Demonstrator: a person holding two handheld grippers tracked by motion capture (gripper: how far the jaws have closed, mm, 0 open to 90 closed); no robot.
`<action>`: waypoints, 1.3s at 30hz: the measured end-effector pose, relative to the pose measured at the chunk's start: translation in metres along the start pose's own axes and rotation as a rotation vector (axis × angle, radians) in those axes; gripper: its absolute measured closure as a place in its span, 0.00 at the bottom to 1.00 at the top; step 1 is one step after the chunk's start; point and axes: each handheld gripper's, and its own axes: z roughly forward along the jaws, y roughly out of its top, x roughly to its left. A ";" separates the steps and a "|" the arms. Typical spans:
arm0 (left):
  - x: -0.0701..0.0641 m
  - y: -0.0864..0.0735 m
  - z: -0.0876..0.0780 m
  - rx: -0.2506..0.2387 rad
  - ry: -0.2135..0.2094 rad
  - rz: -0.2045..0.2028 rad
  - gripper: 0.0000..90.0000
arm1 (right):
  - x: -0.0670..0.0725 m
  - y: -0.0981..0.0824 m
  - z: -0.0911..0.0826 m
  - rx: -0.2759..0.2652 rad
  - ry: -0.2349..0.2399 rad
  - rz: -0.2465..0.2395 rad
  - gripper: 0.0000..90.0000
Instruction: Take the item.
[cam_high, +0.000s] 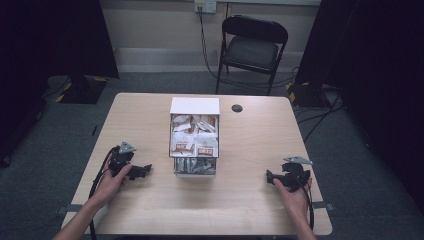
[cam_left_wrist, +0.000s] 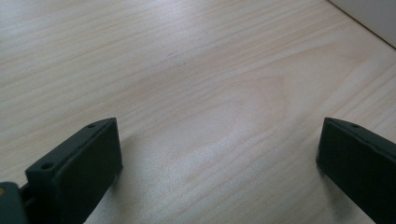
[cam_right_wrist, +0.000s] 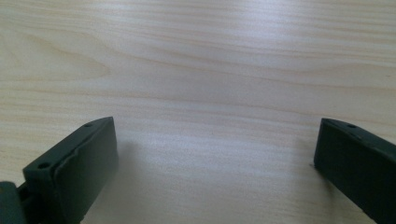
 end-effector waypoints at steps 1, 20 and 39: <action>0.000 0.000 0.000 0.001 0.000 0.001 0.00 | 0.000 0.000 0.000 0.000 -0.002 0.002 0.00; 0.000 0.001 0.000 0.004 0.005 0.002 0.00 | 0.009 0.003 -0.011 -0.038 0.055 -0.010 0.17; 0.000 0.001 0.000 0.004 0.008 0.001 0.00 | 0.023 0.013 -0.026 -0.063 0.213 -0.036 0.32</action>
